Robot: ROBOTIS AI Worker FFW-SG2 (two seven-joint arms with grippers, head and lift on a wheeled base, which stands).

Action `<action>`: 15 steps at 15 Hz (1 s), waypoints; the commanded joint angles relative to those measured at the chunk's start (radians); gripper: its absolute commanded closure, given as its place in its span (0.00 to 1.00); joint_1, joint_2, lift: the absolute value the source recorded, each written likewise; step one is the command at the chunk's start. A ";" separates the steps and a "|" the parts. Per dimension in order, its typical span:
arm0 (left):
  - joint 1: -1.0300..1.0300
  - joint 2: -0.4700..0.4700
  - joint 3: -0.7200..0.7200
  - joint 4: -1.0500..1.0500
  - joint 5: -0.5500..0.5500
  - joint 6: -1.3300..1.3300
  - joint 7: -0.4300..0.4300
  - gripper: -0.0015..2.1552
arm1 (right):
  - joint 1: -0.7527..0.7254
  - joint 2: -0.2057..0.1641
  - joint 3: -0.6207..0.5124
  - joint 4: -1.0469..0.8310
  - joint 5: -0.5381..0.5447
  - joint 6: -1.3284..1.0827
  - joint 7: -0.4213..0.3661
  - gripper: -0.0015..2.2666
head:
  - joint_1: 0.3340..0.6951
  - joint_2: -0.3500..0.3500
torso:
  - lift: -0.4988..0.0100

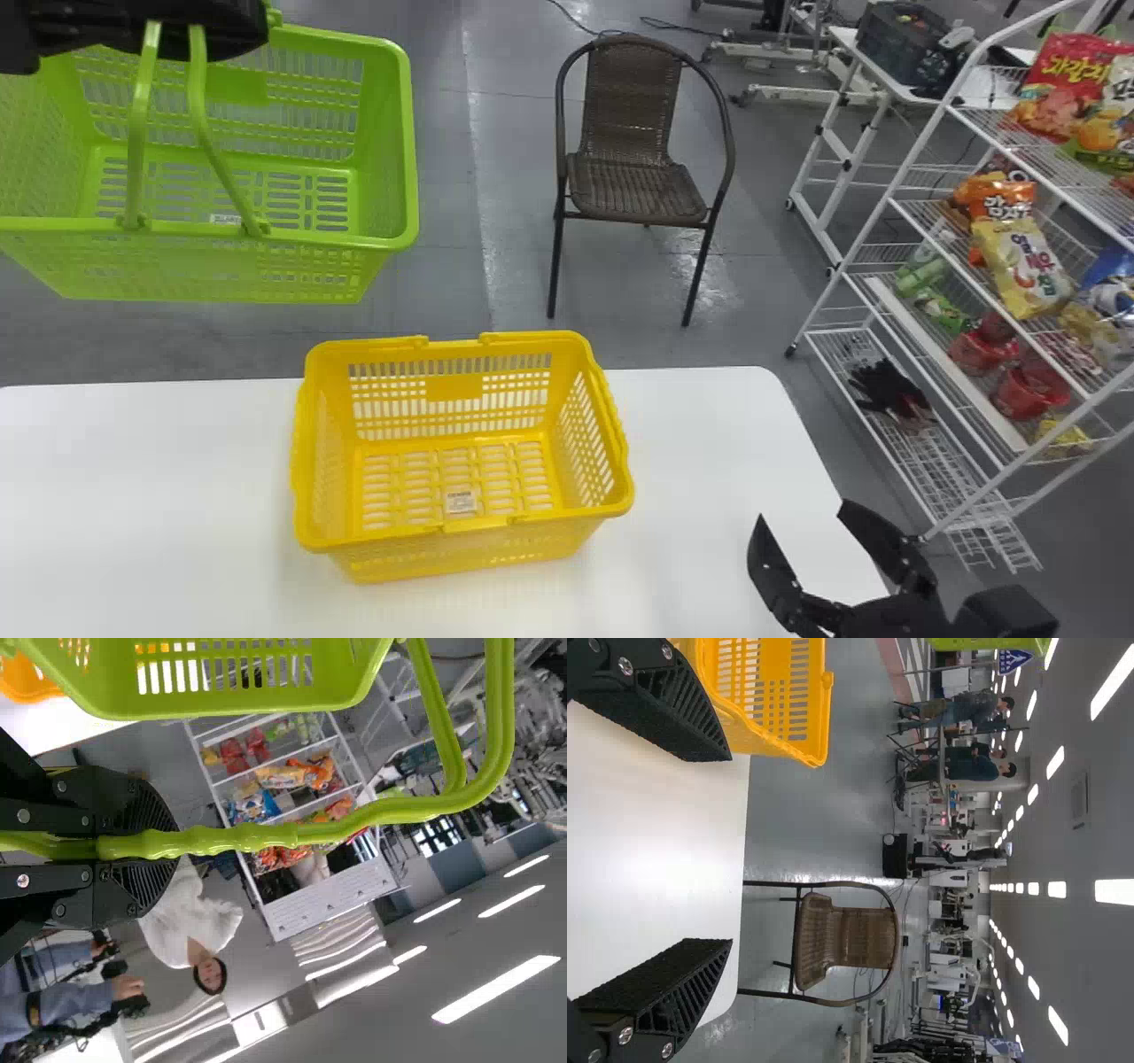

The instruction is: Grasp handle with right gripper to insert into left gripper then lift and swing left to center

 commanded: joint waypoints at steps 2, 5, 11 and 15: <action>0.026 0.127 -0.002 -0.002 0.029 0.001 -0.021 0.97 | -0.004 0.001 0.000 0.001 0.000 0.001 0.000 0.03 | 1.00 0.32 | 0.98; 0.077 0.214 0.006 -0.008 0.048 0.001 -0.059 0.97 | -0.007 0.001 -0.003 0.003 0.000 0.001 0.000 0.03 | 1.00 0.42 | 0.98; 0.235 0.385 0.049 -0.110 0.077 0.001 -0.098 0.97 | -0.012 0.001 -0.020 0.014 0.000 -0.002 0.006 0.03 | 1.00 0.55 | 0.98; 0.404 0.514 0.128 -0.224 0.112 0.001 -0.125 0.97 | -0.022 0.001 -0.029 0.040 0.000 -0.011 0.009 0.03 | 1.00 0.61 | 0.98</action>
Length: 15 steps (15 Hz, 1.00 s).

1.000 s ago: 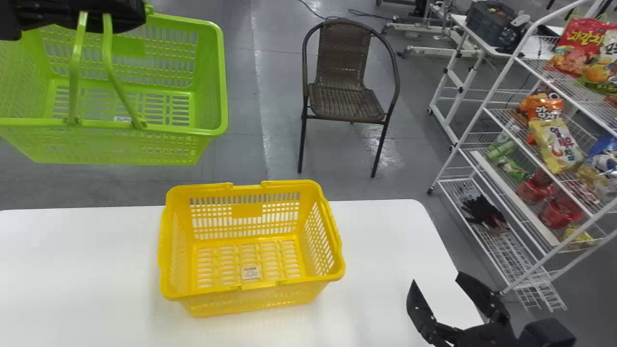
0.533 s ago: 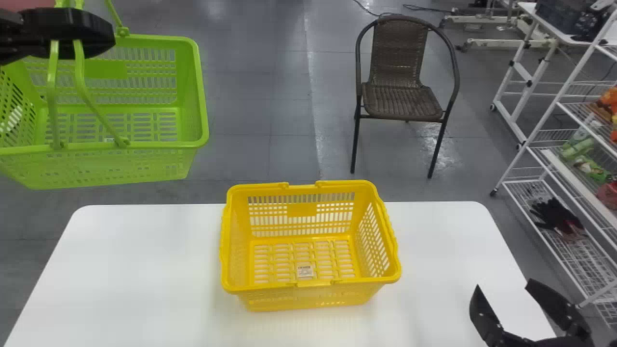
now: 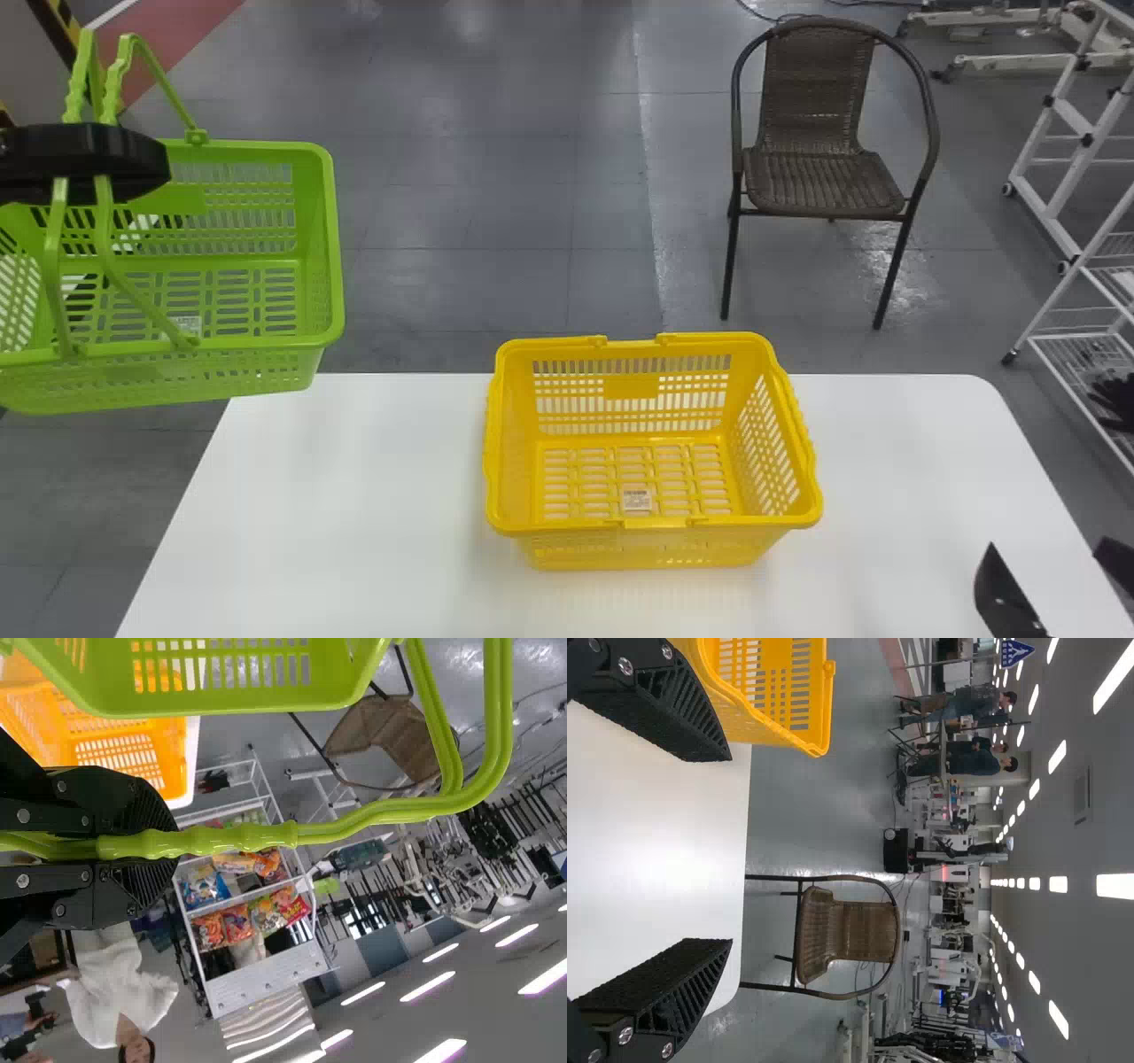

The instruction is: Grasp handle with right gripper to insert into left gripper then lift and swing left to center

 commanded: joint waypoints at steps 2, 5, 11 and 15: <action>0.216 0.071 0.152 -0.098 0.041 0.001 -0.011 0.97 | -0.009 0.001 -0.002 0.015 0.000 -0.005 0.000 0.03 | 1.00 0.66 | 0.98; 0.466 0.084 0.350 -0.242 0.046 0.001 -0.026 0.97 | -0.012 0.001 0.000 0.015 0.000 -0.002 0.000 0.03 | 1.00 0.70 | 0.98; 0.885 0.052 0.638 -0.446 0.153 0.001 -0.031 0.97 | -0.025 0.001 0.000 0.026 0.000 0.001 0.000 0.03 | 1.00 0.74 | 0.98; 1.066 -0.025 0.730 -0.577 0.196 0.001 -0.031 0.97 | -0.026 0.001 0.000 0.027 0.000 0.001 0.000 0.03 | 1.00 0.71 | 0.98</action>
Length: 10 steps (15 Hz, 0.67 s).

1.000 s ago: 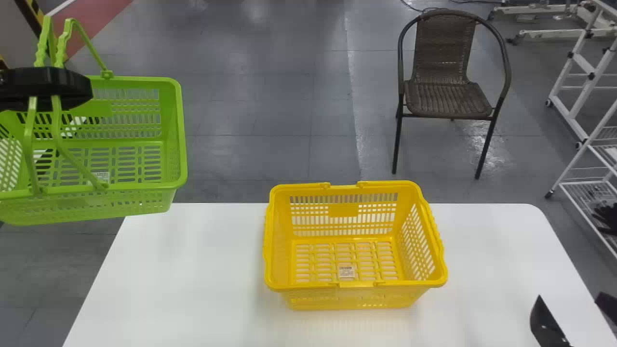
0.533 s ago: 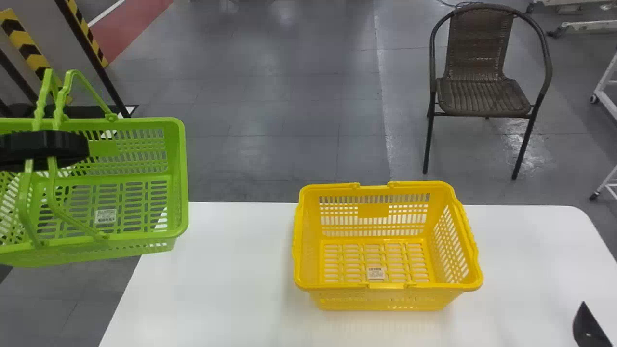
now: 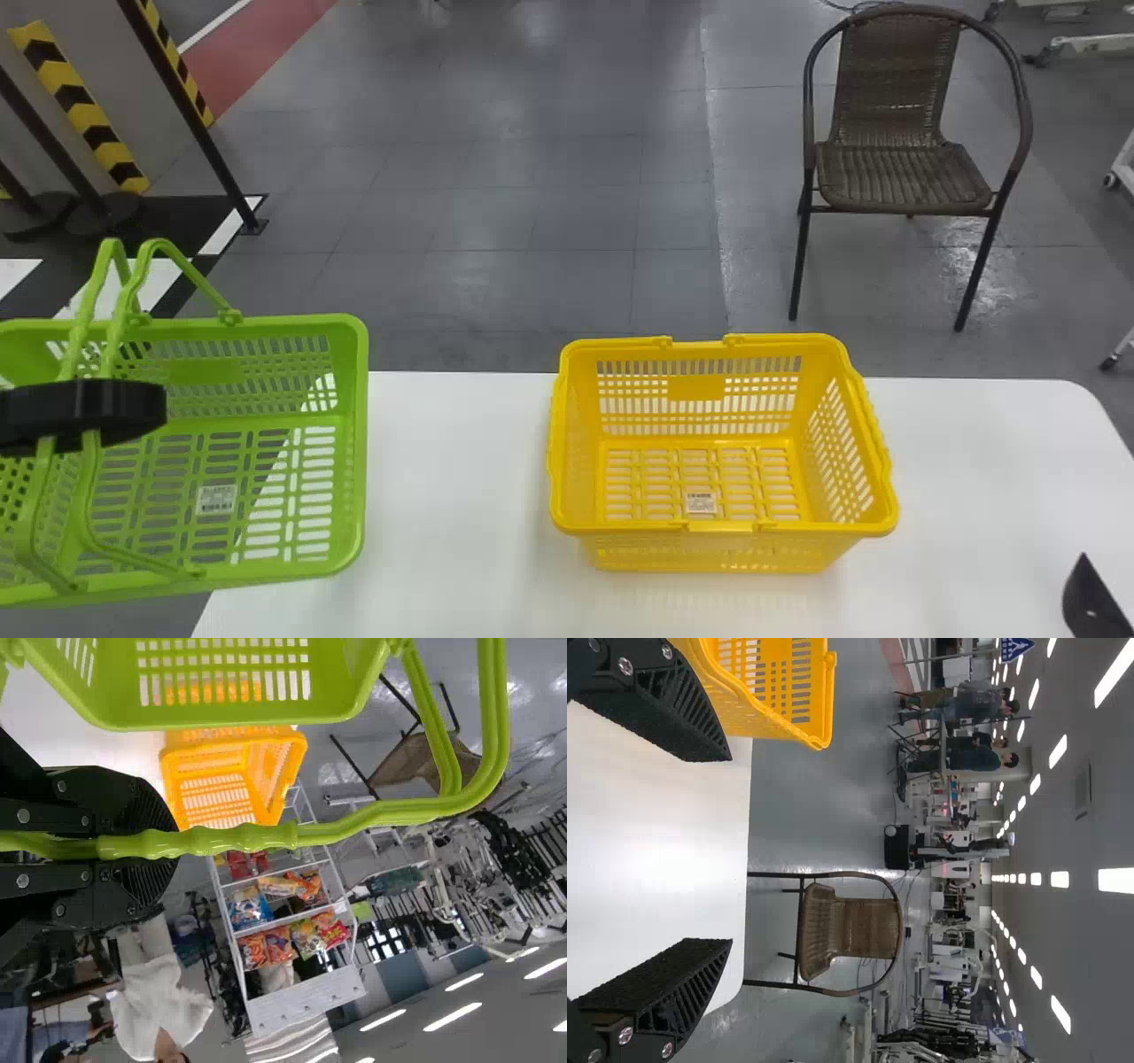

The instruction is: Grasp handle with right gripper to insert into left gripper then lift and swing left to center

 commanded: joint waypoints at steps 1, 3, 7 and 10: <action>0.086 -0.050 0.036 -0.082 0.014 0.001 0.000 0.97 | -0.001 0.001 0.000 0.000 0.000 0.000 0.000 0.03 | 1.00 0.70 | 0.98; 0.143 -0.082 0.040 -0.131 0.019 0.001 0.000 0.97 | -0.001 0.001 -0.002 0.000 0.000 0.003 0.000 0.03 | 1.00 0.68 | 0.98; 0.293 -0.125 0.117 -0.230 0.065 0.001 -0.006 0.97 | -0.001 0.001 -0.005 0.000 0.000 0.006 0.000 0.03 | 1.00 0.62 | 0.98; 0.364 -0.176 0.145 -0.325 0.103 0.001 -0.004 0.97 | -0.004 0.000 -0.005 0.000 0.000 0.009 0.000 0.03 | 1.00 0.59 | 0.98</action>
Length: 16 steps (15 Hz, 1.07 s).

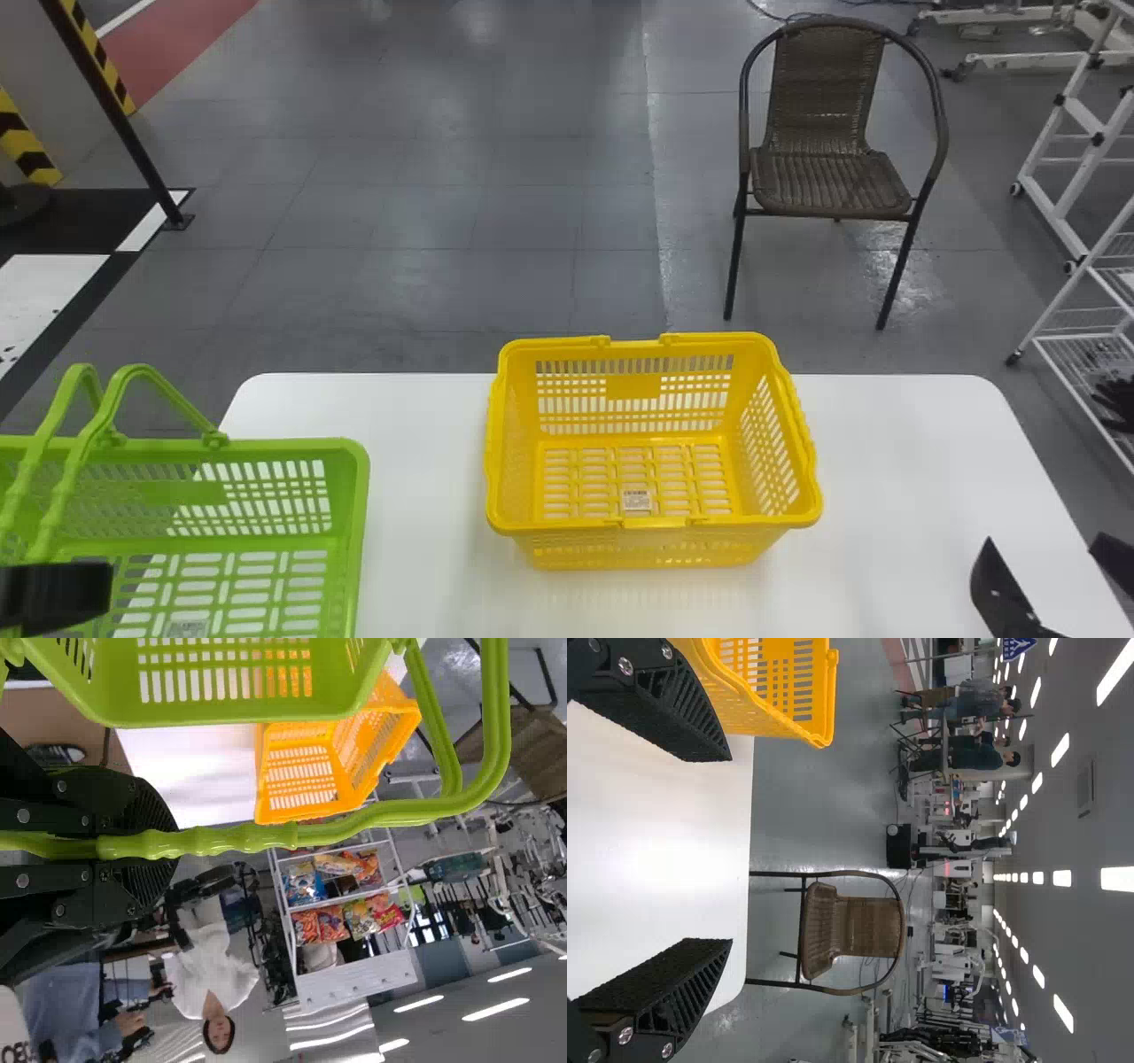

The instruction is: Grasp handle with right gripper to insert into left gripper then lift and swing left to center

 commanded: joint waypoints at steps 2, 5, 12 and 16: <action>0.062 -0.054 0.009 -0.088 0.043 0.001 0.006 0.97 | -0.001 0.000 0.000 -0.002 0.000 0.001 0.000 0.03 | 1.00 0.54 | 0.98; 0.091 -0.100 -0.005 -0.158 0.080 0.001 0.014 0.97 | 0.002 0.000 -0.006 -0.003 0.000 0.004 0.000 0.03 | 1.00 0.48 | 0.98; 0.090 -0.230 -0.146 -0.253 0.096 0.001 0.062 0.97 | 0.012 0.001 -0.023 -0.017 0.000 0.013 0.002 0.03 | 1.00 0.24 | 0.98; 0.019 -0.313 -0.260 -0.281 0.092 0.001 0.123 0.97 | 0.016 0.001 -0.025 -0.020 0.000 0.010 0.002 0.03 | 1.00 0.12 | 0.98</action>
